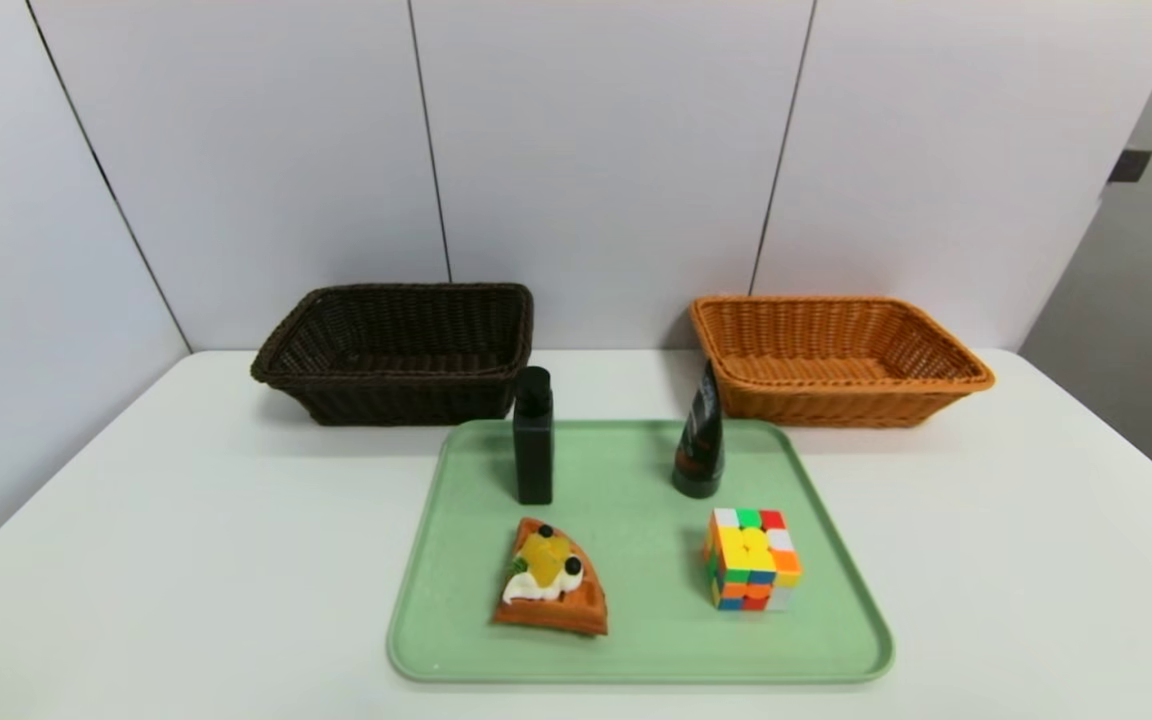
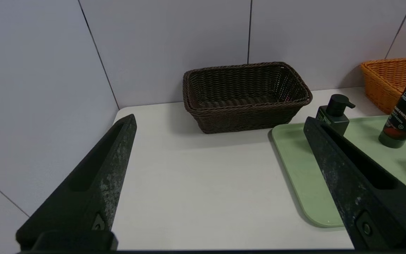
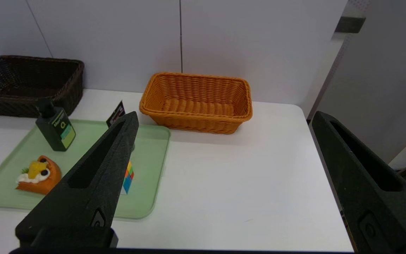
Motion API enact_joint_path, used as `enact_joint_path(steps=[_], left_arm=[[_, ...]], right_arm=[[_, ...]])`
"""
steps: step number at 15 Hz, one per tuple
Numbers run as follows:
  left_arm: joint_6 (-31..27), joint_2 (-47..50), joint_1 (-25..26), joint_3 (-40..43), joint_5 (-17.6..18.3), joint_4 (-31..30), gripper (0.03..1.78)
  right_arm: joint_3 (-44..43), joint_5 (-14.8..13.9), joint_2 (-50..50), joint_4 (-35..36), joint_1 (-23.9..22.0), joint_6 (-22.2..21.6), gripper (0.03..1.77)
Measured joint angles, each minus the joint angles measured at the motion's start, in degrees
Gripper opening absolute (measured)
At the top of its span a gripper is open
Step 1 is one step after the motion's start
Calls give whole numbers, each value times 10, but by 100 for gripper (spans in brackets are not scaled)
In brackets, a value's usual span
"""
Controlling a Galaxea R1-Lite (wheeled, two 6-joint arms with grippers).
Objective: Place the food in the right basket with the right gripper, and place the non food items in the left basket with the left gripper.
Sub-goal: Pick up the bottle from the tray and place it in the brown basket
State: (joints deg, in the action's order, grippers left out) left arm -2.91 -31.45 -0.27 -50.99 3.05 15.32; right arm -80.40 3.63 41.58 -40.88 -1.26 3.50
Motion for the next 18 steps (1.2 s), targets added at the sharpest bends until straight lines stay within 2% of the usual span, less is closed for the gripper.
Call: enact_joint_path(steps=[2,4,7,9,11,15,18], left_arm=[[-7,-52,0,-22,7,0,169],[-9,-92,0,-32,25,-3,169],[-7,-128,-1,-30,30,0,169],[-7,-143,-2,-23,29,1,169],[-7,-162,-2,-21,25,0,169],[-9,-179,-2,-2,24,1,169],[-8,-185,-2,6,24,0,169]], right_arm=[[-119,-2,94,-72,0,-7,170],[-198,-3,176,-124,10,-19,170],[-255,-24,256,-141,92,-44,170],[-284,-69,304,-138,177,-96,170],[-299,-128,350,-125,258,-155,170],[-308,-236,438,-116,401,-213,170],[-310,-262,490,-111,508,-277,170]])
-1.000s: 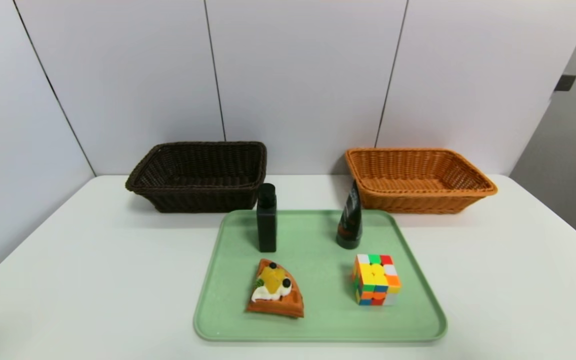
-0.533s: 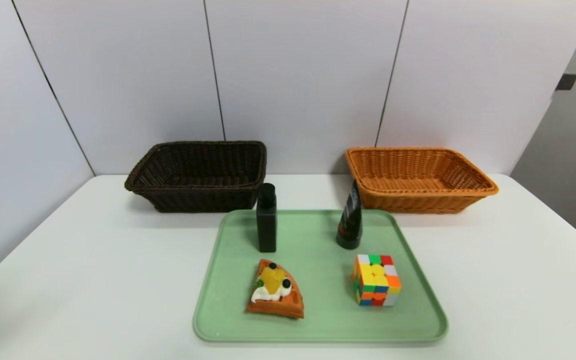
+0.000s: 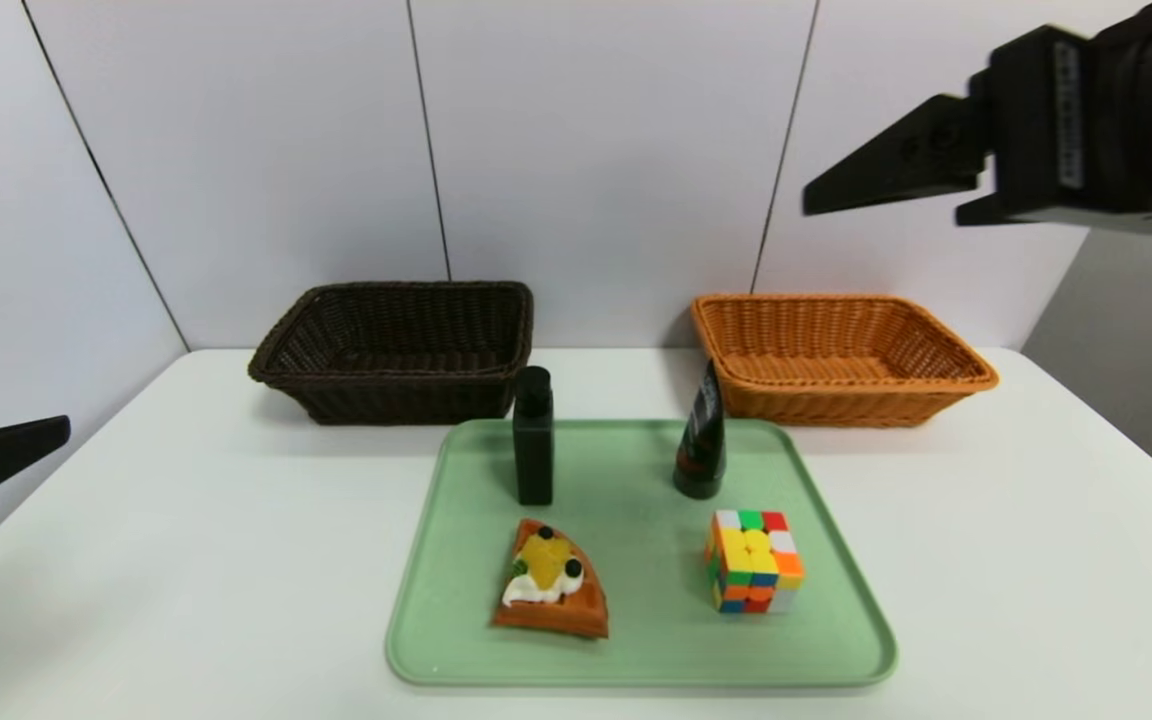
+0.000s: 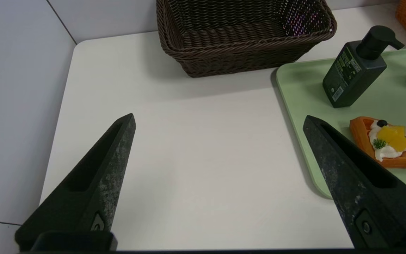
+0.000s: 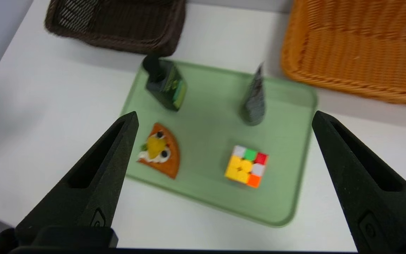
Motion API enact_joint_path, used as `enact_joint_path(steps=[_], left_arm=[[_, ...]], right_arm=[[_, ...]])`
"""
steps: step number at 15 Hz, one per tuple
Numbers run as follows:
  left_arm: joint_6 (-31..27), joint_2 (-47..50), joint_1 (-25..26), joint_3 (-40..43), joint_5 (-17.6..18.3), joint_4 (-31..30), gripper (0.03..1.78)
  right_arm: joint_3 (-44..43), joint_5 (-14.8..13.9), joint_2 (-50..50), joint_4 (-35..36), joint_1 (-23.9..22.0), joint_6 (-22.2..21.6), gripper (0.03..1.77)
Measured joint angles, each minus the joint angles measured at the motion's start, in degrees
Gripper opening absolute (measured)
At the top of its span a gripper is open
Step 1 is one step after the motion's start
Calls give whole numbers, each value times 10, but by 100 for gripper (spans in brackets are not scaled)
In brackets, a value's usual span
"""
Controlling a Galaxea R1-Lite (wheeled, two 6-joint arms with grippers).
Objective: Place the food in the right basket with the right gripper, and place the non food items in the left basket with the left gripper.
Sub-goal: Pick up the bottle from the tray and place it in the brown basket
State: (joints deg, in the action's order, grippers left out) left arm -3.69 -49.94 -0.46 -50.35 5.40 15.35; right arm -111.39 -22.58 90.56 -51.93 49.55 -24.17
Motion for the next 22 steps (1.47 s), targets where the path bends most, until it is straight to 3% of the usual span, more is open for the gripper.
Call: enact_joint_path(steps=[3,8,22], left_arm=[[-1,3,0,11,1,1,169],[-14,8,-1,20,5,0,169],[-14,1,-3,21,5,-5,169]], right_arm=[[0,-39,59,5,81,-64,170],[-1,-42,137,-4,113,-130,170],[0,-45,201,-6,86,-125,170]])
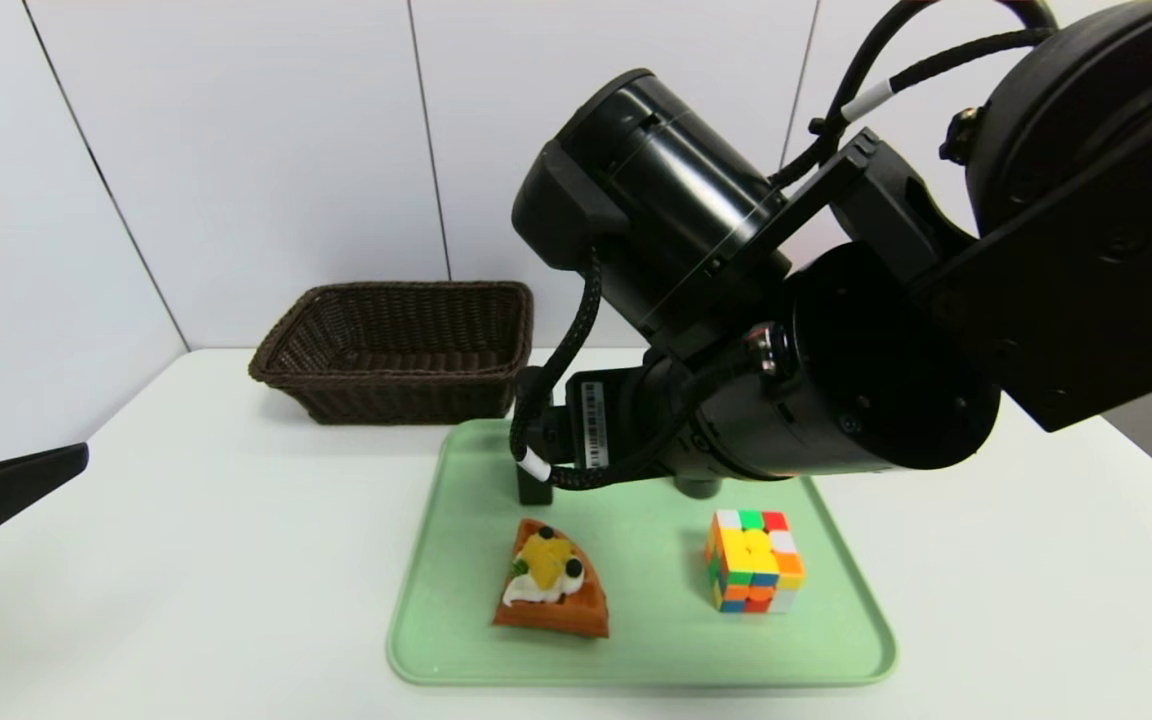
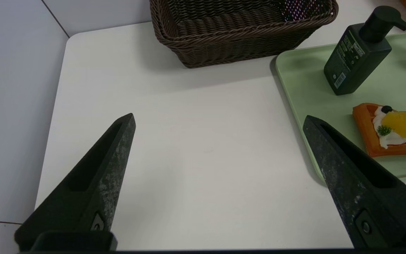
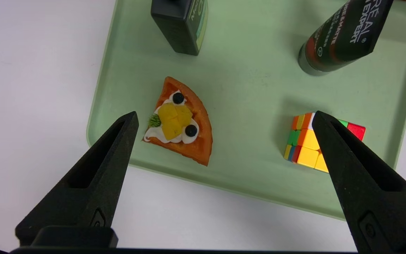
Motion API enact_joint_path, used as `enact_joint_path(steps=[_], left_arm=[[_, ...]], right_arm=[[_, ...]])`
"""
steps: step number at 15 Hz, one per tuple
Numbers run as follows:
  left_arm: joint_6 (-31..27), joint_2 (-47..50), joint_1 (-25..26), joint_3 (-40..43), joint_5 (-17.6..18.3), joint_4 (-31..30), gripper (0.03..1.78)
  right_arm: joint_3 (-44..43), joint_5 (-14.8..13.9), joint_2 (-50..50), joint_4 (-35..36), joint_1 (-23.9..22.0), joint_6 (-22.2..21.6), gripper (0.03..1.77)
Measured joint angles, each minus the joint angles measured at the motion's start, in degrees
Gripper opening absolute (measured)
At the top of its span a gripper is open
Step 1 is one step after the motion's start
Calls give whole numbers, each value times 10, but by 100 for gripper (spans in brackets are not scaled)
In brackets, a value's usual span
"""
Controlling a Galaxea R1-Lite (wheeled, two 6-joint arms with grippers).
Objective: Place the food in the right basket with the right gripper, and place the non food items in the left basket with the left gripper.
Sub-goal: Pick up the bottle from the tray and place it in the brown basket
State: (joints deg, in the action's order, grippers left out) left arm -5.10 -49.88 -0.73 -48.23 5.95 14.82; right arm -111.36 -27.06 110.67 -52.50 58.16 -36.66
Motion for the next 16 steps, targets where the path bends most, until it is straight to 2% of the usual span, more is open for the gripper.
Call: enact_joint_path(steps=[10,16], left_arm=[[-1,-4,-2,3,0,4,169],[-1,-15,-1,-5,-1,0,169]], right_arm=[[0,-5,29,23,28,-9,171],[1,-15,60,71,31,-8,171]])
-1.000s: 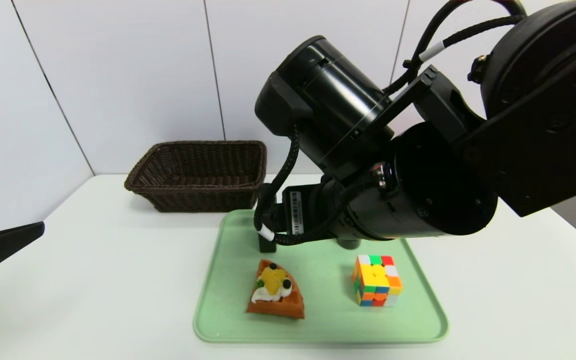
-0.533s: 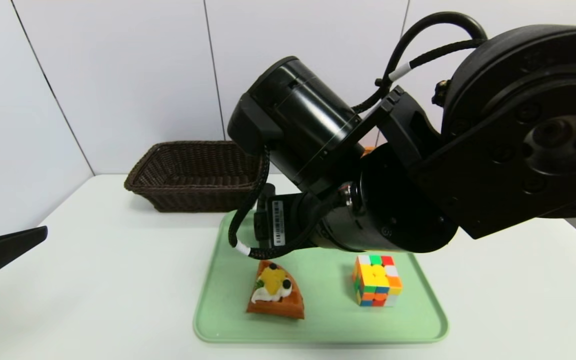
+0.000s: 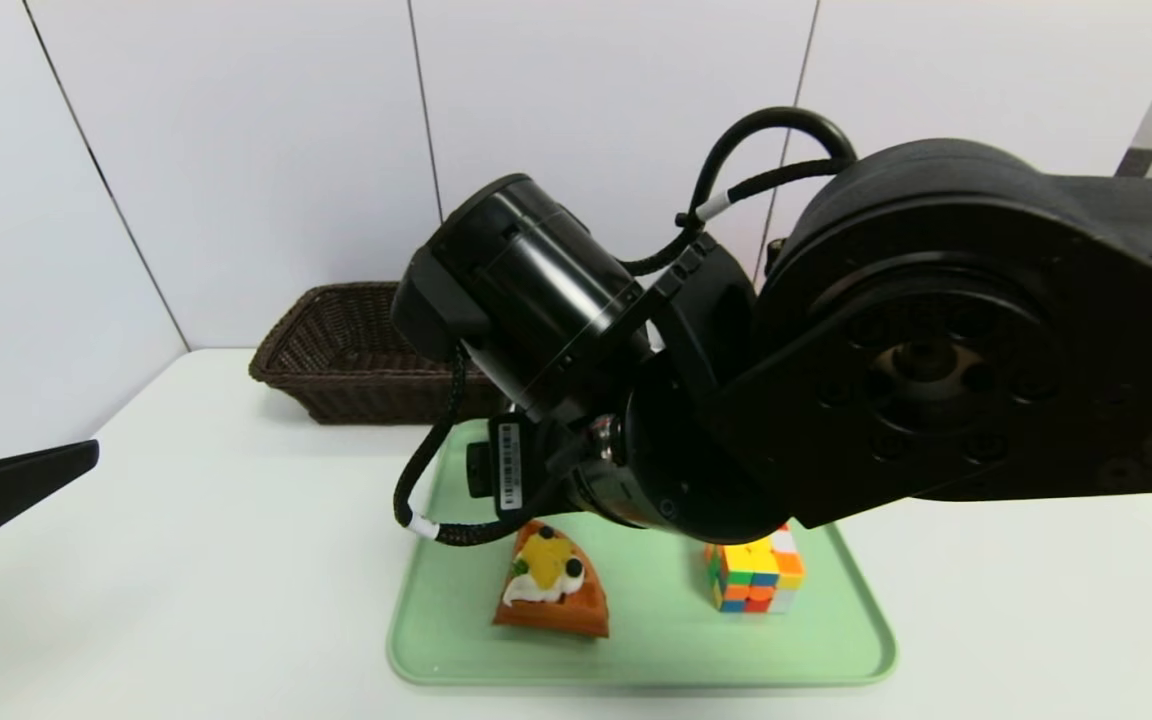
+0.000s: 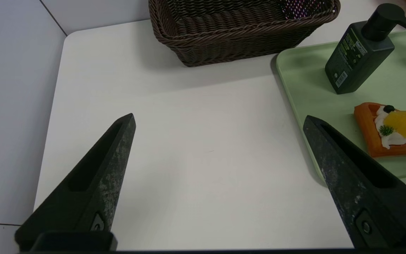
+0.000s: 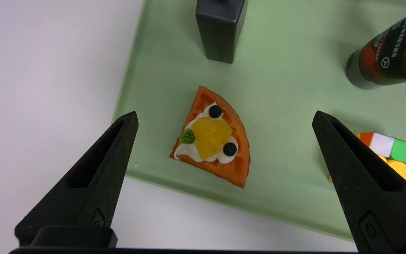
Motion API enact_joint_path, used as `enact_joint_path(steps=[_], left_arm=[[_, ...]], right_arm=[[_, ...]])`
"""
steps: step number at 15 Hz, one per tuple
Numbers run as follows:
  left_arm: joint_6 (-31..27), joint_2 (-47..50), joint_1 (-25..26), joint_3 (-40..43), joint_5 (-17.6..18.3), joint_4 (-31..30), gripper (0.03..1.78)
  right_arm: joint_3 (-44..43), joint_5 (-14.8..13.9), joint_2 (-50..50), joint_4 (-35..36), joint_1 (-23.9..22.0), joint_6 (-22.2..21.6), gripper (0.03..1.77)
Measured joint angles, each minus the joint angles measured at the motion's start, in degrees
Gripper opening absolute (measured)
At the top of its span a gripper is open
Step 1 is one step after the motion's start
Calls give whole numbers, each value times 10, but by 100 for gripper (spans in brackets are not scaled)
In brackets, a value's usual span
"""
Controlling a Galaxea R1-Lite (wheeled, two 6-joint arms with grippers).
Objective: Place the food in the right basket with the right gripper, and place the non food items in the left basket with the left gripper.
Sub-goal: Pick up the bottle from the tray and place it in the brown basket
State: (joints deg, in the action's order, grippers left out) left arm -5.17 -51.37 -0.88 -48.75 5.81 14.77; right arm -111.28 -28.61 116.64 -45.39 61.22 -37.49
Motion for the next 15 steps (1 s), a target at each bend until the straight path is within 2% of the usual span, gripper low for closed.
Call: enact_joint_path(steps=[8,15], left_arm=[[0,-25,-1,-22,0,-1,169],[0,-36,-1,-24,0,-12,169]], right_arm=[[-1,-27,66,87,0,4,171],[-3,-38,105,112,-7,9,171]])
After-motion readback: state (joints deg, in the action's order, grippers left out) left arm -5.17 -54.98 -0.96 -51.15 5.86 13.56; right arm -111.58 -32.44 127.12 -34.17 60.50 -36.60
